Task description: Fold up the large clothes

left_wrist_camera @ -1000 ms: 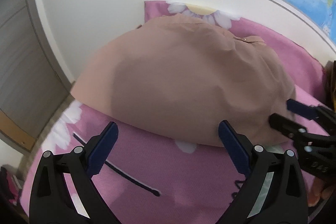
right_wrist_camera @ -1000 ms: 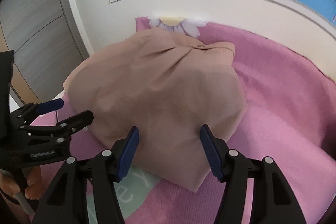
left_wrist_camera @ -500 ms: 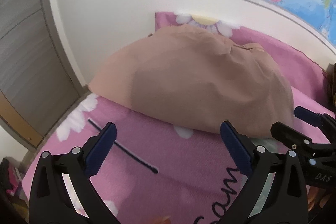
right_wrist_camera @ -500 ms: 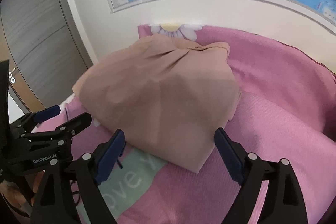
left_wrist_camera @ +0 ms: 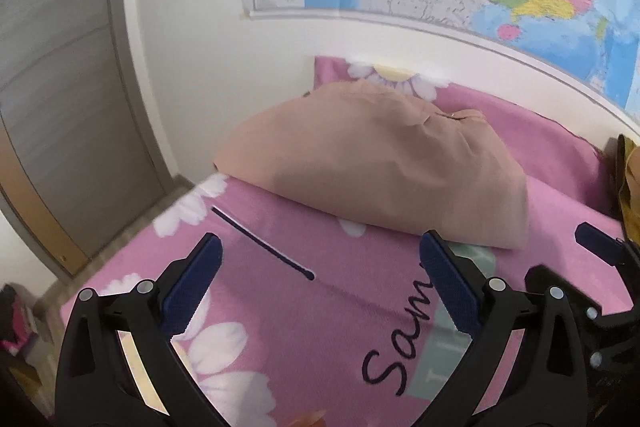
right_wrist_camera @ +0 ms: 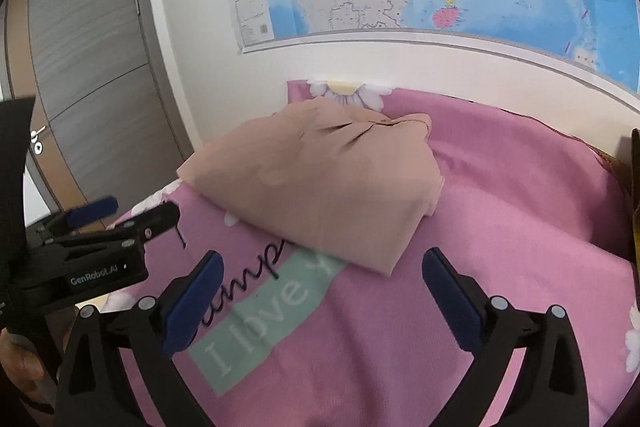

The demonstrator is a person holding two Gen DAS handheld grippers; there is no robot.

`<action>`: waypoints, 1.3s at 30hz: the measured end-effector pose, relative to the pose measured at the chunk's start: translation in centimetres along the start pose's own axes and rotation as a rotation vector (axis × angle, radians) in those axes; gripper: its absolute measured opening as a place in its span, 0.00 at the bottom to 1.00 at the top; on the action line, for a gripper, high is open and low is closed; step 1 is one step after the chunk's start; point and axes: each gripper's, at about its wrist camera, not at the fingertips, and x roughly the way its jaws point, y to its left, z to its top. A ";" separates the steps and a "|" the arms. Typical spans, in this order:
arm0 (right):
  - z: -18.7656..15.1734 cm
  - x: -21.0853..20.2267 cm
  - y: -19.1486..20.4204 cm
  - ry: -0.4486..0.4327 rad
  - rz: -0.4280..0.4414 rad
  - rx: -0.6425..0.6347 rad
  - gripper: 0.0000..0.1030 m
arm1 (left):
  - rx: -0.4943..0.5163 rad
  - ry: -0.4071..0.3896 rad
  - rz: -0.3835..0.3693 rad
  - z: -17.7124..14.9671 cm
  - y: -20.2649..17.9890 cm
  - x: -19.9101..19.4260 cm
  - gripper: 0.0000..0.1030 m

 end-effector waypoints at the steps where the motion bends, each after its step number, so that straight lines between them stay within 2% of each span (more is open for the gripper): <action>1: -0.2 -0.2 0.2 0.009 0.005 -0.001 0.94 | 0.002 -0.005 0.003 -0.2 0.0 -0.3 0.95; 10: -1.0 -2.5 0.4 -0.013 0.009 0.021 0.94 | -0.013 -0.022 0.022 -1.5 1.1 -2.5 0.95; 24: -1.8 -5.0 0.8 -0.052 -0.008 0.031 0.94 | 0.003 -0.053 0.040 -2.4 -0.1 -5.8 0.95; 39: -2.9 -6.8 2.6 -0.069 -0.001 -0.026 0.94 | -0.011 -0.056 0.072 -3.5 0.5 -7.4 0.95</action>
